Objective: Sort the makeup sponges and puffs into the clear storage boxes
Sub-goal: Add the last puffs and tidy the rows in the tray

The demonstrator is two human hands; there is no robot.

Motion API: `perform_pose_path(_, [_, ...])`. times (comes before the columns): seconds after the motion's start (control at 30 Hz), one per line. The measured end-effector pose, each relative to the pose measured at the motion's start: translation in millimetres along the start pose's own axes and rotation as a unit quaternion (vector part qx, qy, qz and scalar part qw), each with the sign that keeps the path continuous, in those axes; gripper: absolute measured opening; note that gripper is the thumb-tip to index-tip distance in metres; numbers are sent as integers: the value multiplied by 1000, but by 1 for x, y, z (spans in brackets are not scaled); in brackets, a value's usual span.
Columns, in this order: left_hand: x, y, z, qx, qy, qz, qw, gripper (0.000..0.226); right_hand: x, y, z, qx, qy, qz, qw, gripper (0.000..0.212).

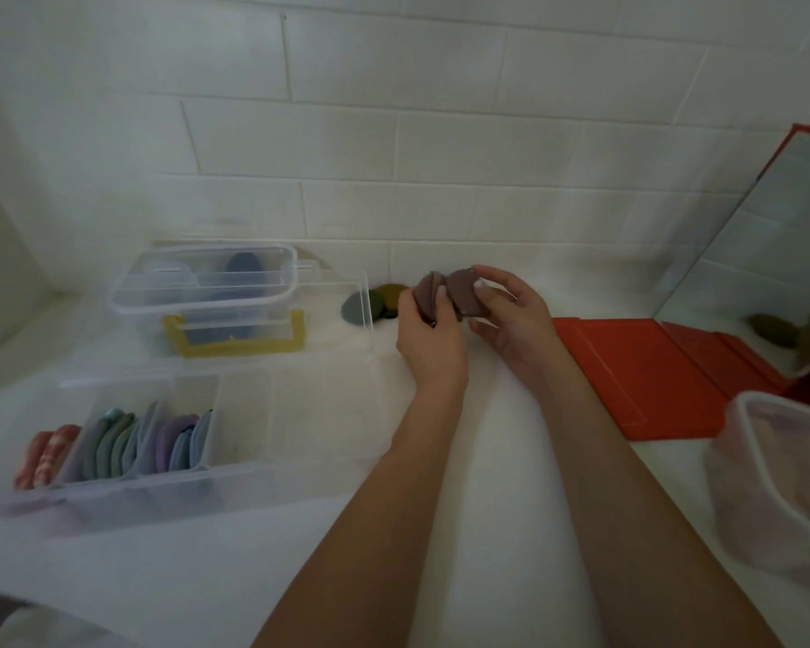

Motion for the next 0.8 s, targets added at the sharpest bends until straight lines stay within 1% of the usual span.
perform_pose_path(0.07, [12,-5,-6,16,66,39,997,4,-2,-2,-1,4,7,-8,1000,17])
perform_pose_path(0.13, [25,-9,-12,27,165,81,983,8,-4,-3,-1,-4,7,-14,1000,17])
perform_pose_path(0.23, [36,-7,-19,33,309,127,942,15,-6,-3,4,-29,-23,-15,999,18])
perform_pose_path(0.3, [36,-6,-21,35,373,131,918,14,-7,-3,7,-38,-37,-13,998,21])
perform_pose_path(0.33, [35,-5,-22,40,384,129,914,17,-8,-4,7,-39,-34,-14,999,22])
perform_pose_path(0.4, [34,-4,-23,48,379,131,915,31,-8,-5,5,-31,-18,-15,999,22])
perform_pose_path(0.47, [34,-3,-25,58,376,134,915,39,-7,-5,3,-26,-12,-12,1000,22])
perform_pose_path(0.6, [33,-1,-32,86,391,140,905,38,-3,-4,2,-15,4,11,1000,19])
perform_pose_path(0.67, [32,0,-37,99,427,146,887,41,-2,-2,1,-7,0,28,1000,19])
perform_pose_path(0.73, [29,4,-41,114,475,151,859,45,3,2,1,-9,-16,47,999,20])
perform_pose_path(0.8, [26,9,-44,129,510,162,835,41,7,8,1,-16,-43,59,997,21])
Point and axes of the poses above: each hand's wrist, its own y-axis away from the middle knuckle, its own z-axis out of the back of the hand, x = y × z, the point moved 10 cm from there along -y, towards the middle knuckle, and after that the axes turned 14 degrees about x, right-handed, at the moved point
